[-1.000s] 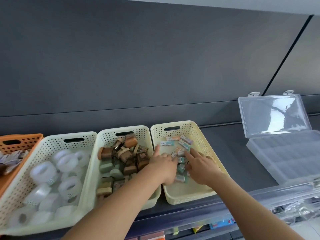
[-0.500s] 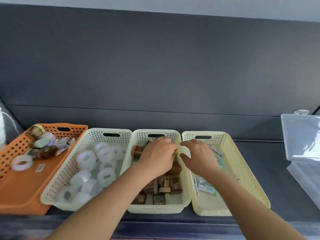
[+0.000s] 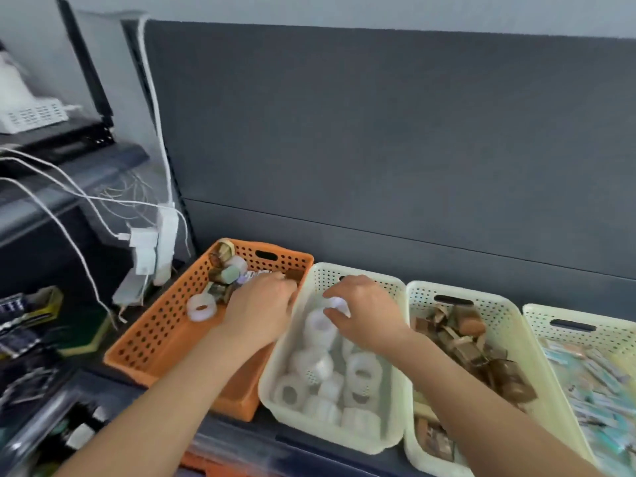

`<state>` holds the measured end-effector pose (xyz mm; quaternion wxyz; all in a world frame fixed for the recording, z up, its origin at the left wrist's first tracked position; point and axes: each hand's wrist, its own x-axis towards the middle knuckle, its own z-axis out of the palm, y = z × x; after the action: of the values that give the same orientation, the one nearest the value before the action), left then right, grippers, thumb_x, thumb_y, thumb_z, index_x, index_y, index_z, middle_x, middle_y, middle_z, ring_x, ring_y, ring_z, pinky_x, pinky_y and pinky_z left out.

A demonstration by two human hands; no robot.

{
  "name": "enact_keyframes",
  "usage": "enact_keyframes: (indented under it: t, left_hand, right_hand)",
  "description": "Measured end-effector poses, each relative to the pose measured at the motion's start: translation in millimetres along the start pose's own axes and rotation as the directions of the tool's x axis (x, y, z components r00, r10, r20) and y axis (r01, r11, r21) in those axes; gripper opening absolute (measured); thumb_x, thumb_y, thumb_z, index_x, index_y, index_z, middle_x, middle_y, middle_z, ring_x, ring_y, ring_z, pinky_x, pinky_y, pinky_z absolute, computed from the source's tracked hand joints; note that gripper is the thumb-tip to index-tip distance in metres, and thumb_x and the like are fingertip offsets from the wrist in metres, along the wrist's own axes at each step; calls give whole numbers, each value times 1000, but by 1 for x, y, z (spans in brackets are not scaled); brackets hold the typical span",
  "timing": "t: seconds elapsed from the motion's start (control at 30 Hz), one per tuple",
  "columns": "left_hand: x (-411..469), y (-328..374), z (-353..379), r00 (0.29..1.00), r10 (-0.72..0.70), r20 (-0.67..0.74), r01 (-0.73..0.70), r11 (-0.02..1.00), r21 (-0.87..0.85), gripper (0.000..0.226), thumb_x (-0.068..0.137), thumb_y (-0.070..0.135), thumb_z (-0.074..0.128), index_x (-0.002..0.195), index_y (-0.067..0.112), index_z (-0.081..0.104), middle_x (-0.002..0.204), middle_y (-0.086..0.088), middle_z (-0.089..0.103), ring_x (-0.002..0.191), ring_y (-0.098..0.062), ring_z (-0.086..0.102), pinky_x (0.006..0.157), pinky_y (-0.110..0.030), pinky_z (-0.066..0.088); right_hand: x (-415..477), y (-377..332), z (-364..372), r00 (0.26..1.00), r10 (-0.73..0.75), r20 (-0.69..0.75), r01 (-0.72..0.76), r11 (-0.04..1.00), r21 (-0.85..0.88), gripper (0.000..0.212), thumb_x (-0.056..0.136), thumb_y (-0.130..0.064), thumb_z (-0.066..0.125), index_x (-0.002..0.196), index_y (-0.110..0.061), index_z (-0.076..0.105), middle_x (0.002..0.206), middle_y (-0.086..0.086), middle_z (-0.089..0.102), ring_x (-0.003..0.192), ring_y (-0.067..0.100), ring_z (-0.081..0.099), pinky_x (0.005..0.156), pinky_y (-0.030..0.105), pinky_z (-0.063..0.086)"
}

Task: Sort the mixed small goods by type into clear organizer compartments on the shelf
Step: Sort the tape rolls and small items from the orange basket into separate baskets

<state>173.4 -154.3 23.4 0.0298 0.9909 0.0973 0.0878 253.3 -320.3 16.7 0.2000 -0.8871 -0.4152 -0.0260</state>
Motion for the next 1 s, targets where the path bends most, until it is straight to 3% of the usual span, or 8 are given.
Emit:
enact_keyframes:
  t: [0.2, 0.4, 0.5, 0.63, 0.8, 0.9, 1.0]
  left_hand:
    - [4, -89, 19, 984, -112, 139, 100, 991, 90, 25, 87, 10, 53, 108, 19, 63, 114, -2, 57, 104, -24, 55, 75, -38, 52]
    - [23, -127, 49, 979, 28, 203, -44, 996, 74, 62, 77, -1, 64, 135, 13, 47, 129, -6, 51, 121, -26, 46, 93, -39, 48]
    - [32, -133, 63, 976, 94, 198, -116, 988, 103, 60, 80, -6, 56, 136, 11, 44, 129, -7, 52, 122, -25, 44, 96, -39, 46]
    - [41, -138, 73, 970, 127, 206, -156, 980, 127, 65, 73, 9, 75, 132, 11, 47, 124, -5, 52, 120, -24, 44, 96, -37, 46]
    - [44, -136, 69, 976, 112, 185, -112, 994, -15, 45, 85, 30, 68, 125, 16, 54, 116, -1, 52, 109, -22, 52, 86, -37, 50]
    - [43, -128, 57, 992, 47, 120, -23, 981, -192, 50, 89, 38, 60, 133, 19, 47, 123, 2, 49, 108, -21, 57, 78, -34, 50]
    - [45, -112, 41, 1000, 24, -6, -24, 939, -343, 53, 89, 39, 59, 138, 21, 44, 127, 4, 47, 114, -18, 53, 84, -31, 46]
  right_hand:
    - [63, -53, 46, 992, -62, 112, 76, 990, -117, 22, 87, -26, 57, 105, -20, 67, 105, 2, 62, 106, 22, 52, 89, 34, 45]
    - [102, -74, 85, 964, 143, 225, 1, 841, -541, 27, 81, -28, 61, 107, -23, 64, 109, 0, 61, 108, 23, 48, 104, 38, 30]
    - [114, -73, 96, 946, 206, 250, -4, 778, -629, 30, 84, -26, 58, 114, -22, 61, 114, 3, 57, 110, 25, 48, 103, 39, 28]
    - [122, -71, 102, 939, 250, 236, -33, 749, -662, 26, 88, -18, 52, 113, -17, 60, 111, 6, 55, 105, 25, 50, 96, 38, 31]
    - [122, -68, 102, 960, 215, 177, -81, 824, -561, 24, 85, -23, 55, 108, -17, 59, 110, 4, 59, 104, 24, 52, 97, 36, 32]
    - [115, -65, 91, 985, 157, 72, -124, 933, -339, 29, 81, -35, 58, 105, -19, 59, 108, 1, 60, 105, 22, 54, 94, 32, 38]
    - [99, -62, 71, 980, 191, -57, -194, 979, -58, 40, 77, -37, 64, 112, -19, 61, 109, 1, 57, 99, 22, 57, 83, 33, 47]
